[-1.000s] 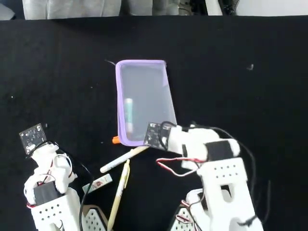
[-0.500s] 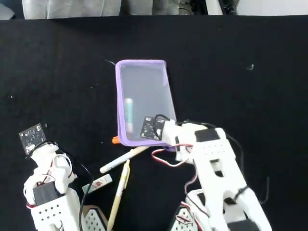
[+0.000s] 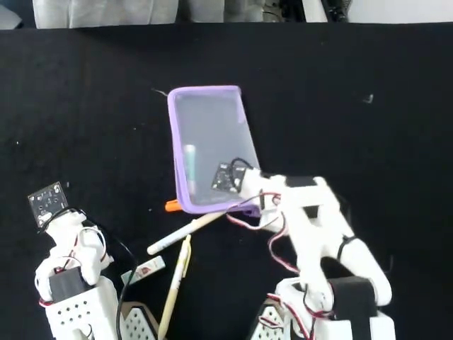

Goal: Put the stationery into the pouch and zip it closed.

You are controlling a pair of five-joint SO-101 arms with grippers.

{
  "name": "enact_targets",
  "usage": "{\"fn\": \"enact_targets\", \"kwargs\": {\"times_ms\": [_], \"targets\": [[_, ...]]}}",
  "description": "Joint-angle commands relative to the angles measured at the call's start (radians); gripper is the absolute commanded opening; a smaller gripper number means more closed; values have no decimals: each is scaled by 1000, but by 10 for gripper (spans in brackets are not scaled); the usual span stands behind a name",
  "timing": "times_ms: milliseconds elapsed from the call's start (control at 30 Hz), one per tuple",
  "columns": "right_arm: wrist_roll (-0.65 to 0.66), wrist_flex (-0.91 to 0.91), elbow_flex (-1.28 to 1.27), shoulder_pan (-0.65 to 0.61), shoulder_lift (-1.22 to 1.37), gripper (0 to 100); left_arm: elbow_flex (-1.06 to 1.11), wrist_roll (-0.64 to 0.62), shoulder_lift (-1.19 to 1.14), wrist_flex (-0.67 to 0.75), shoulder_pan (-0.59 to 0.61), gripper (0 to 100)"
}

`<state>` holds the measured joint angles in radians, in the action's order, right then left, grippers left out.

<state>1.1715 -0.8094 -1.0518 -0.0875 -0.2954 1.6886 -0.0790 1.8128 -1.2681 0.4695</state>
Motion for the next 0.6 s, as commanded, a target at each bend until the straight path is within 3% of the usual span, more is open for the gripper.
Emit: {"fn": "enact_targets", "kwargs": {"times_ms": [0, 567], "targets": [[-8, -52, 127, 100, 12, 8, 12, -6, 6, -5, 4, 30], [-14, -520, 803, 258, 10, 11, 12, -6, 6, -5, 4, 30]]}}
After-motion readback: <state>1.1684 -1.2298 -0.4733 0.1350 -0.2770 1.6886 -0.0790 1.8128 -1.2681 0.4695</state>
